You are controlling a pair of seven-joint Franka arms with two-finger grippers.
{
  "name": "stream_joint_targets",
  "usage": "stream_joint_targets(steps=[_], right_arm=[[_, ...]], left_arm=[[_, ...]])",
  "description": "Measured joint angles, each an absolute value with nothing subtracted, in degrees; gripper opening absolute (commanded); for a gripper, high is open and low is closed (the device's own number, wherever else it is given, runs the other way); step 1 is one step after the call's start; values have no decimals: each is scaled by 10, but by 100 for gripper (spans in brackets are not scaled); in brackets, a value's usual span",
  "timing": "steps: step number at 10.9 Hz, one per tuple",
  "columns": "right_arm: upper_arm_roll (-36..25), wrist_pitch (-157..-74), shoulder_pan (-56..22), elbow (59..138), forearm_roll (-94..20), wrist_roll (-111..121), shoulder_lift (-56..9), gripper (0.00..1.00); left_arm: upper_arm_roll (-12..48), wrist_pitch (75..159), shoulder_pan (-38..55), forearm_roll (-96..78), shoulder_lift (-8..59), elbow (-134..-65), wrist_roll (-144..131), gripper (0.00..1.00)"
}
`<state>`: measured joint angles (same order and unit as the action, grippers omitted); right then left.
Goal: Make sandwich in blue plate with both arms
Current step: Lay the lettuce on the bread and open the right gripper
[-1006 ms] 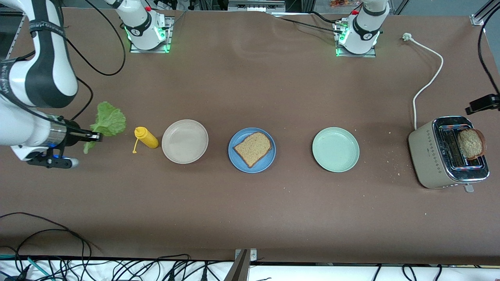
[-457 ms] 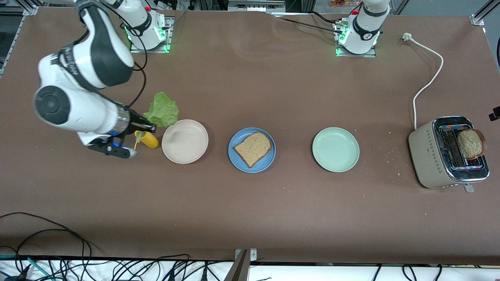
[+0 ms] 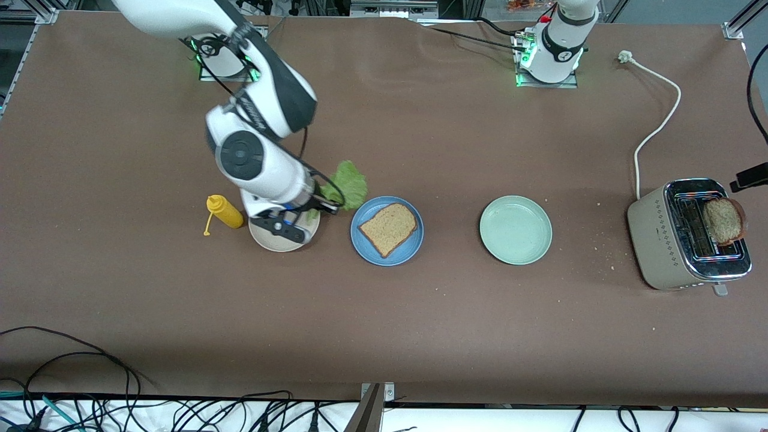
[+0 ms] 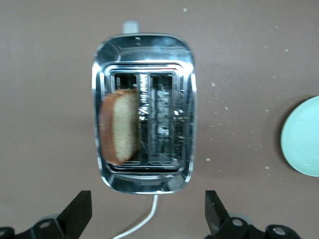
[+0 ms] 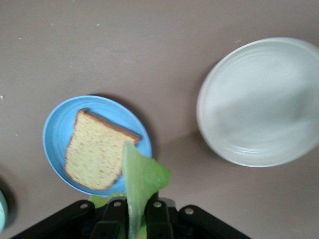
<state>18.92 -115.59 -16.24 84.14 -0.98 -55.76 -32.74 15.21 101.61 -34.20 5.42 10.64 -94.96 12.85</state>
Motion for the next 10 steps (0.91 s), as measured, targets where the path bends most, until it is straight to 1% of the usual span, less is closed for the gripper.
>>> stream_joint_targets(steps=[4,5,6,7,10], right_arm=[[187,-1308,-209,841,11,-695,-409,0],[187,-1343,-219,842,26,-712,-428,6],[186,-1376,-228,842,46,-727,-448,45],[185,-1395,-234,841,65,-737,-464,99],[185,-1405,-238,837,87,-742,-474,100]], left_arm=[[199,980,-341,50,89,-955,75,100],[201,980,-341,50,85,-963,71,100],[202,980,-341,50,81,-970,70,100],[203,980,-341,49,78,-976,70,100],[205,980,-341,49,71,-981,70,100]])
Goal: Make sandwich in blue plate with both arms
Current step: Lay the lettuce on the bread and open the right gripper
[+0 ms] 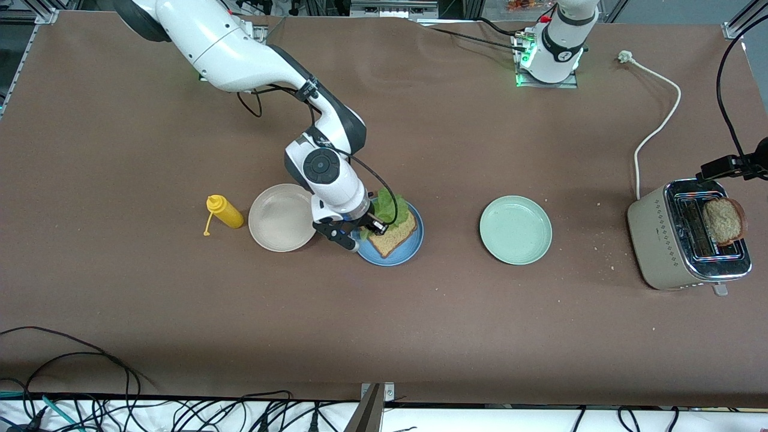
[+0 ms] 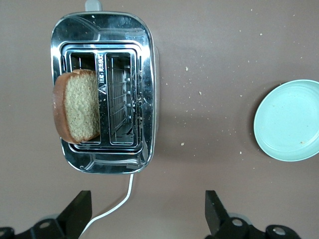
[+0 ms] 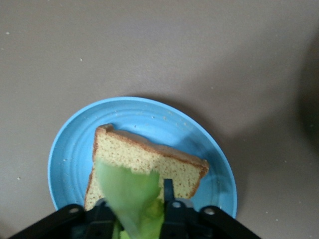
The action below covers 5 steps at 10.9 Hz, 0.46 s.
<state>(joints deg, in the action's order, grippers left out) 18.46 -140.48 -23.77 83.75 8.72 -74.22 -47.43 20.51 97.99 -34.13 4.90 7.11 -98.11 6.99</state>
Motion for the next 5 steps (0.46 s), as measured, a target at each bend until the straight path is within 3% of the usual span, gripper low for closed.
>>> stream_joint_targets(steps=[5], right_arm=[[185,-1405,-241,833,122,-742,-470,100]], left_arm=[[205,980,-342,49,71,-985,70,100]])
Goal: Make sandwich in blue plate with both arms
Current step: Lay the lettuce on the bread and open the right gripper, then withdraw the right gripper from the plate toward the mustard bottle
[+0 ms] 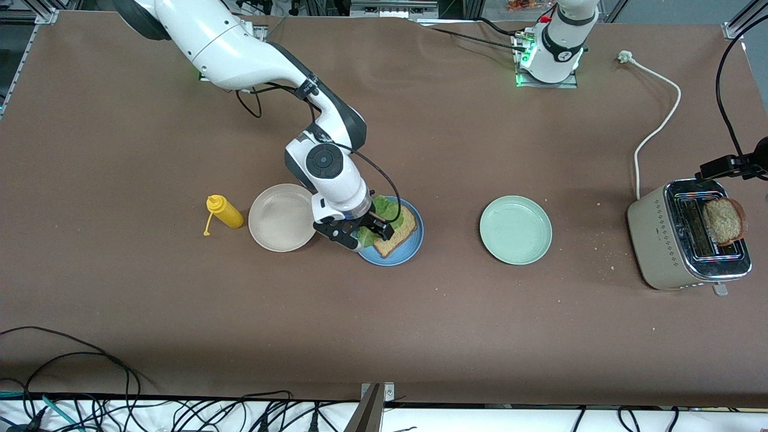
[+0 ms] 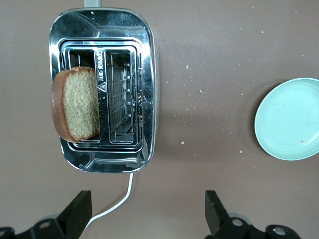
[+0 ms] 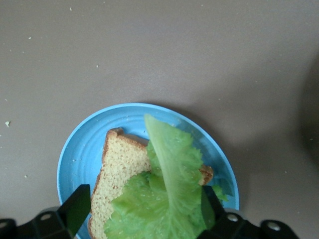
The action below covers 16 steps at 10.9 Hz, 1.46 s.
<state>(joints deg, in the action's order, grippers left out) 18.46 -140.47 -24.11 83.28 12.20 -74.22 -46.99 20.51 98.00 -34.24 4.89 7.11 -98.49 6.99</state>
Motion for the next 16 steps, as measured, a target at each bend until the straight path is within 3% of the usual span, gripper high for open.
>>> stream_joint_targets(steps=[3,7,16], right_arm=[[185,-1371,-242,823,163,-741,-453,100],[177,-1226,-236,818,209,-676,-387,100],[127,-837,-151,818,207,-156,-238,100]], left_arm=[[205,980,-342,49,71,-986,70,100],[205,980,-343,49,71,-987,70,100],[205,981,-343,48,71,-988,70,100]])
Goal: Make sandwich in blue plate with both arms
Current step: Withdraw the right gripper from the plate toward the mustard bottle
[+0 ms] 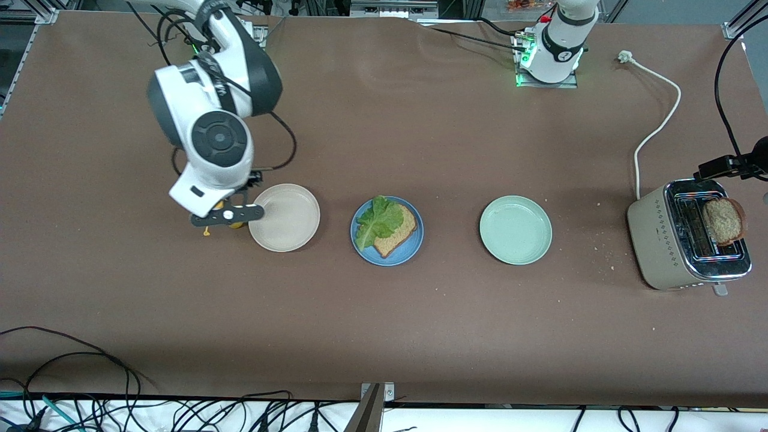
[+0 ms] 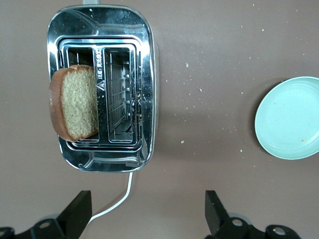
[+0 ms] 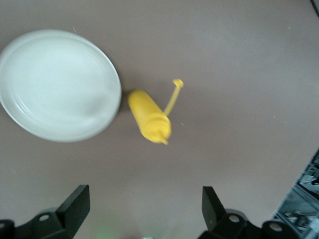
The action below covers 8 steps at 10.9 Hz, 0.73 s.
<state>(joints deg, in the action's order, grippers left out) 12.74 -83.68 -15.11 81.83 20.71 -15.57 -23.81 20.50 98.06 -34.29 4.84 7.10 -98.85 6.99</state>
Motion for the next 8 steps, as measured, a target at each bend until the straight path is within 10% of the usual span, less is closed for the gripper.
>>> stream_joint_targets(steps=[4,8], right_arm=[[69,-799,-47,861,94,7,-189,100],[31,-998,-33,1051,36,37,-93,100]], left_arm=[[205,981,-343,48,71,-989,70,100],[205,981,-343,48,71,-989,70,100]])
